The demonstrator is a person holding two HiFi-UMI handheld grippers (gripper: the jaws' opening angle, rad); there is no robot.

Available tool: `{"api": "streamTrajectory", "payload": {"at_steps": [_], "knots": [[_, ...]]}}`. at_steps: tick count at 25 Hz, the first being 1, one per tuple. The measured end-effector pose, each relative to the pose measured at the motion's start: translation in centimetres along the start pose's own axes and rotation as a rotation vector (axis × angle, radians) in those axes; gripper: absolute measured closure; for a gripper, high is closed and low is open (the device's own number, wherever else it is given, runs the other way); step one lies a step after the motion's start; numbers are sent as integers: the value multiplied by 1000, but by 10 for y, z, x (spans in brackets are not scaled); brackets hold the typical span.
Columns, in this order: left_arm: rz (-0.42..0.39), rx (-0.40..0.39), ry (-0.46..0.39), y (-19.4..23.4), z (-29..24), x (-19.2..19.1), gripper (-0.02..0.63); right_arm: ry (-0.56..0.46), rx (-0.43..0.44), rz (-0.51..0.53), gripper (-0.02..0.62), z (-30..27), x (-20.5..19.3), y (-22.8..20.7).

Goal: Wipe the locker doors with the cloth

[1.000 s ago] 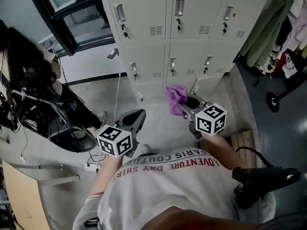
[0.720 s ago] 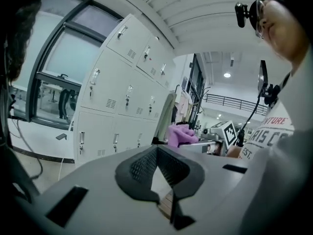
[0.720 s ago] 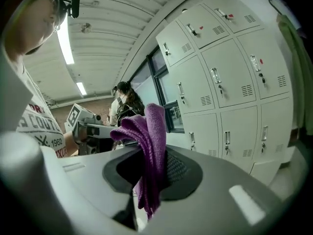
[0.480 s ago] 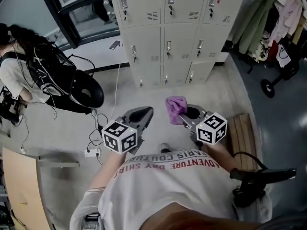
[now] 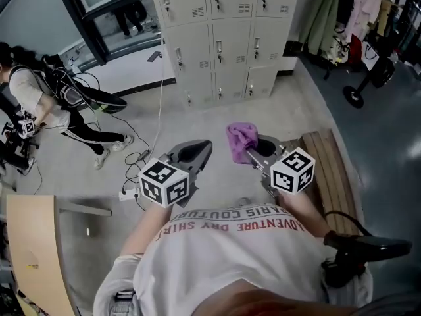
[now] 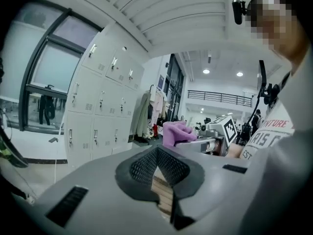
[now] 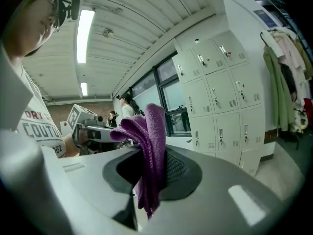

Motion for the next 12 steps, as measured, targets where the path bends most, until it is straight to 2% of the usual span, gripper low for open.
{"api": "streamTrajectory", "payload": {"at_steps": [7,12], "knots": [[-76,20,-51,-64,27,6,604,-55,-4,47,534,56,9,40],[-64,29,-45,-104,25,-7,604,-53,-2,52,534,96,-3,50]]}}
Point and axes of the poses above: the fingertips, and each gripper's own axes: z backward along the fingers, y to its left, x out of its top, the point moved 8 cm from there along z, backward along the fingers, and after that the axes turned 8 degrees about -x, right-handed, at the moved point
